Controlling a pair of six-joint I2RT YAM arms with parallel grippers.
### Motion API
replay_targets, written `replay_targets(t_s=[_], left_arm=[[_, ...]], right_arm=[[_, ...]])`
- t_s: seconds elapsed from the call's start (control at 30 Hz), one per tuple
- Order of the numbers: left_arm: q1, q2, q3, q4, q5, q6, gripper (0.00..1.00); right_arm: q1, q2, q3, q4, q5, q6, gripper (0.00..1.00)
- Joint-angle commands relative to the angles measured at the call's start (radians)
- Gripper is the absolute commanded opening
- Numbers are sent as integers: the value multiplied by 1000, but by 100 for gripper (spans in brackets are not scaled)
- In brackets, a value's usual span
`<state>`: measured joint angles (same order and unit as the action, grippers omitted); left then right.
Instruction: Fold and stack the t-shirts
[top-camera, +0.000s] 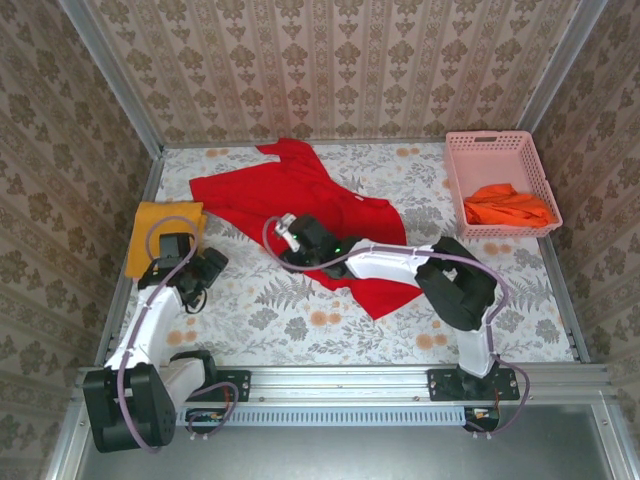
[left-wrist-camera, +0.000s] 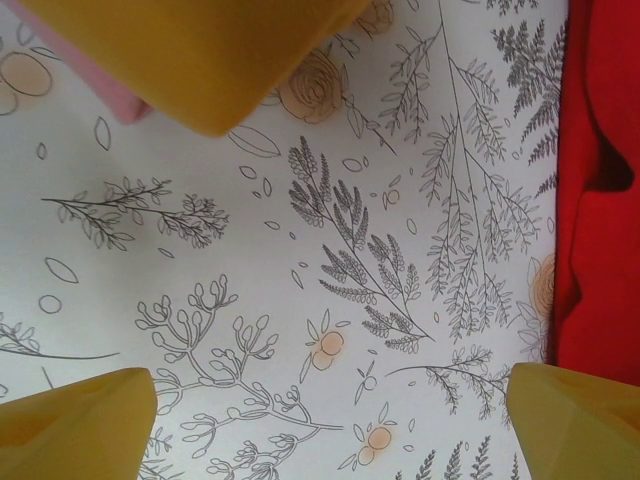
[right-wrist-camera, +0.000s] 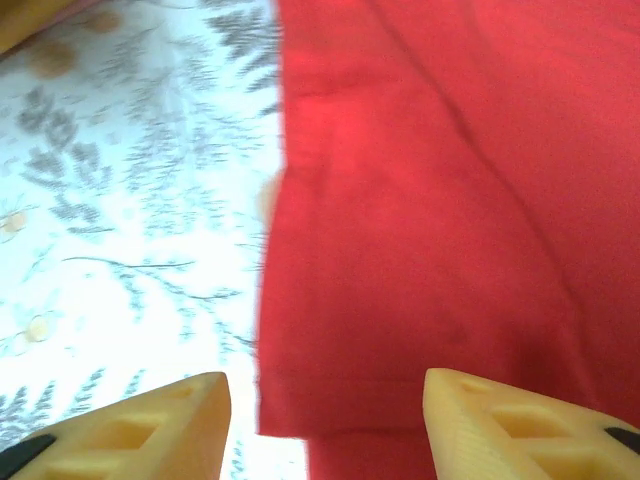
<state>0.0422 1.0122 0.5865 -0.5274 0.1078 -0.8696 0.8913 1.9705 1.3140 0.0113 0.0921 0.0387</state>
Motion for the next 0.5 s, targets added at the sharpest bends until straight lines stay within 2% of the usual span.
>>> replay_targets(t_s=[0.0, 0.17, 0.27, 0.4, 0.47], left_arm=[[14, -27, 4, -23, 11, 20, 92], [21, -46, -5, -34, 12, 23, 92], [25, -53, -11, -34, 13, 23, 92], [29, -56, -12, -34, 15, 26, 92], [31, -56, -13, -32, 15, 25, 92]], right_arm=[[5, 80, 73, -88, -9, -49, 50], [1, 136, 119, -129, -18, -37, 44], [-7, 150, 126, -134, -22, -23, 36], [-20, 161, 133, -147, -42, -15, 35], [-24, 157, 128, -143, -47, -4, 26]])
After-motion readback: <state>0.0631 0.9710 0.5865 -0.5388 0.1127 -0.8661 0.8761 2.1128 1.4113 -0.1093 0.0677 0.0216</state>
